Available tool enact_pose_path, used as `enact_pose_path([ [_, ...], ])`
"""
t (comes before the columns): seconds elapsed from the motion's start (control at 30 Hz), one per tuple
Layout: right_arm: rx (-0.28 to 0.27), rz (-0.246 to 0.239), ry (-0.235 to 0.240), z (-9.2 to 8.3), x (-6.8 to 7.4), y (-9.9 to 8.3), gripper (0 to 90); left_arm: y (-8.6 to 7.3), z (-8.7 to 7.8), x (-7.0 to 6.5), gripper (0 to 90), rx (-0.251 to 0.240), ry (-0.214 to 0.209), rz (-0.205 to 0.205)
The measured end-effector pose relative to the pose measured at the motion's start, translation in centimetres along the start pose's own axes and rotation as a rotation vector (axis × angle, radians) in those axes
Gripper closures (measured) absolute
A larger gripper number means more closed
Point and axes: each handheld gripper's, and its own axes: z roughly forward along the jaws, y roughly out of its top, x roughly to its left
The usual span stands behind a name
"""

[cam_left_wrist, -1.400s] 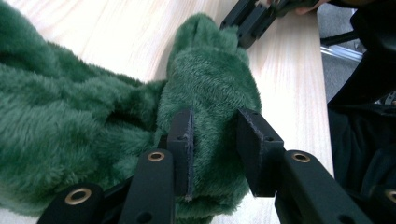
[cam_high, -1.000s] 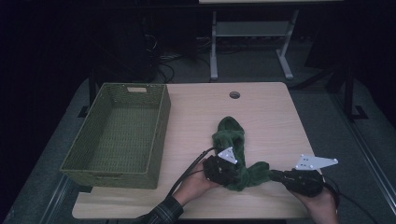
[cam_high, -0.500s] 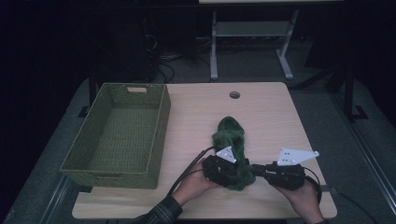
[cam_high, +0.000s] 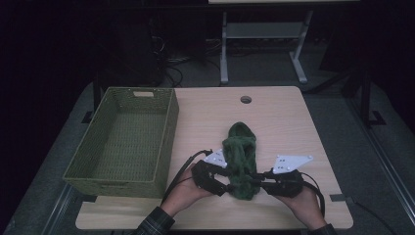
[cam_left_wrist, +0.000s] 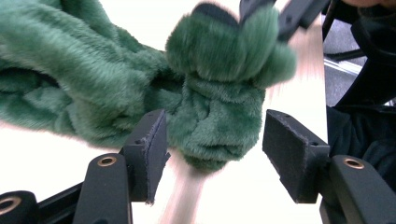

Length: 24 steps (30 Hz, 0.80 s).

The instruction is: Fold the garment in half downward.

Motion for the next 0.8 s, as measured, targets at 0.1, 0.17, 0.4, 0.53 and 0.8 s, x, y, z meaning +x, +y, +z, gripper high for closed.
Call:
enact_pose_path([
  [0.1, 0.024, -0.01, 0.03, 1.1, 0.2, 0.2, 69.1, 0.2, -0.8, 0.3, 39.9, -0.031, 0.018, -0.002],
  [0.17, 0.04, -0.019, 0.041, 1.9, 0.5, 0.3, 67.5, 0.4, -1.2, 0.3, 40.5, -0.045, 0.021, -0.004],
  [0.4, 0.055, -0.028, 0.053, 2.5, 0.9, 0.4, 67.1, 1.0, -1.1, 0.4, 45.2, -0.072, 0.028, 0.002],
  [0.53, 0.034, -0.027, 0.04, 1.3, 0.9, 0.4, 65.6, 1.3, -1.1, 0.6, 45.5, -0.073, 0.038, 0.005],
  [0.8, -0.013, 0.011, 0.003, -0.7, -0.5, 0.2, 63.0, 1.6, -1.3, 0.8, 45.9, -0.082, 0.046, -0.007],
])
